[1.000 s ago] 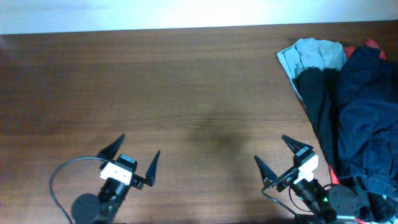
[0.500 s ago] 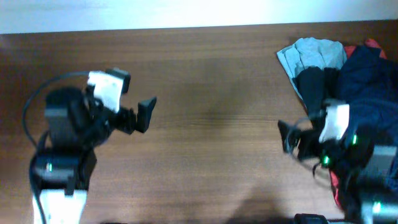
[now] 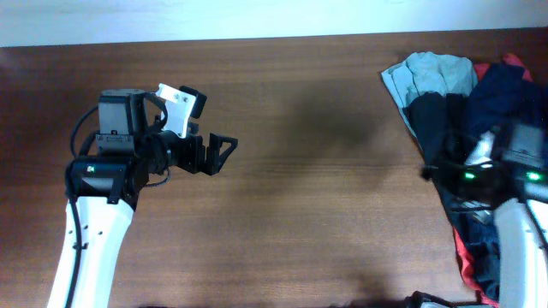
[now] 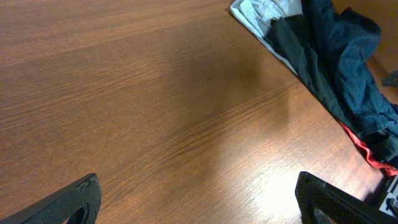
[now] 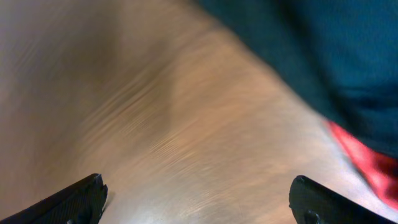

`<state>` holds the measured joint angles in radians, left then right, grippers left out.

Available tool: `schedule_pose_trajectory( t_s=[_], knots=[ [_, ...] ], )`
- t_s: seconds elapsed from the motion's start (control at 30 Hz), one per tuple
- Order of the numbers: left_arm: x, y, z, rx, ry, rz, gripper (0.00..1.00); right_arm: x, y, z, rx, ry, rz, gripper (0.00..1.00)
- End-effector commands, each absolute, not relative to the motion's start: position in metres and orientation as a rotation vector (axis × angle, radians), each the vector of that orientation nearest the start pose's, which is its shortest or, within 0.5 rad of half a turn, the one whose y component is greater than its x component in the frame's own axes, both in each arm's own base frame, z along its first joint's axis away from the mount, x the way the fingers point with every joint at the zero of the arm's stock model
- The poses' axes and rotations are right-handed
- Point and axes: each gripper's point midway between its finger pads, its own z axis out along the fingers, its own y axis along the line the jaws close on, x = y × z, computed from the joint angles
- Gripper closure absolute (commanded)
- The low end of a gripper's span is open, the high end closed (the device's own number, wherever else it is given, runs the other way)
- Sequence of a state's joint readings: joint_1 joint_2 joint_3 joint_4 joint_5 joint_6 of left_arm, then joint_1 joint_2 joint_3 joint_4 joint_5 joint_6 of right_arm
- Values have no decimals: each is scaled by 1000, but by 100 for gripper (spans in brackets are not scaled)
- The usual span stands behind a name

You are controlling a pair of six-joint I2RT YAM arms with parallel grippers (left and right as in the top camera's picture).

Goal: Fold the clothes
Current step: 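Reach the right gripper into the clothes pile and grasp the navy shorts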

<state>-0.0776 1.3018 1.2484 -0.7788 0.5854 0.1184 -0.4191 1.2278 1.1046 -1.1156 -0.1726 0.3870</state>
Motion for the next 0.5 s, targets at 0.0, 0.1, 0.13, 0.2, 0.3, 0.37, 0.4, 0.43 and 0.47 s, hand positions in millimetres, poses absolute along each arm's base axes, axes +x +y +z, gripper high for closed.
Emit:
schedule_pose_trajectory(
  t_s=[0.0,0.1,0.13,0.2,0.3,0.37,0.4,0.43,0.47],
  knots=[
    [335,-127,262,512,2251,-710,1,223,-127,159,1400,2461,118,1],
    [338,-127,258,510,2258,-711,1,182,-163,150,1634,2386,-29,1],
    [338,-127,257,510,2261,-712,1,178,-167,146,1663,2373,-33,1],
    [340,-127,254,508,2269,-715,1,172,-171,138,1724,2343,-34,1],
    [341,-127,249,504,2287,-721,1,165,-174,114,1780,2315,-34,1],
    [341,-127,246,502,2297,-724,1,161,-172,96,1835,2289,-26,1],
    [342,-127,245,501,2302,-726,0,161,-170,85,1849,2282,-22,1],
    [342,-127,244,500,2305,-726,1,160,-169,76,1873,2268,-15,1],
    [343,-127,242,499,2308,-728,1,160,-166,67,1897,2261,9,1]
  ],
)
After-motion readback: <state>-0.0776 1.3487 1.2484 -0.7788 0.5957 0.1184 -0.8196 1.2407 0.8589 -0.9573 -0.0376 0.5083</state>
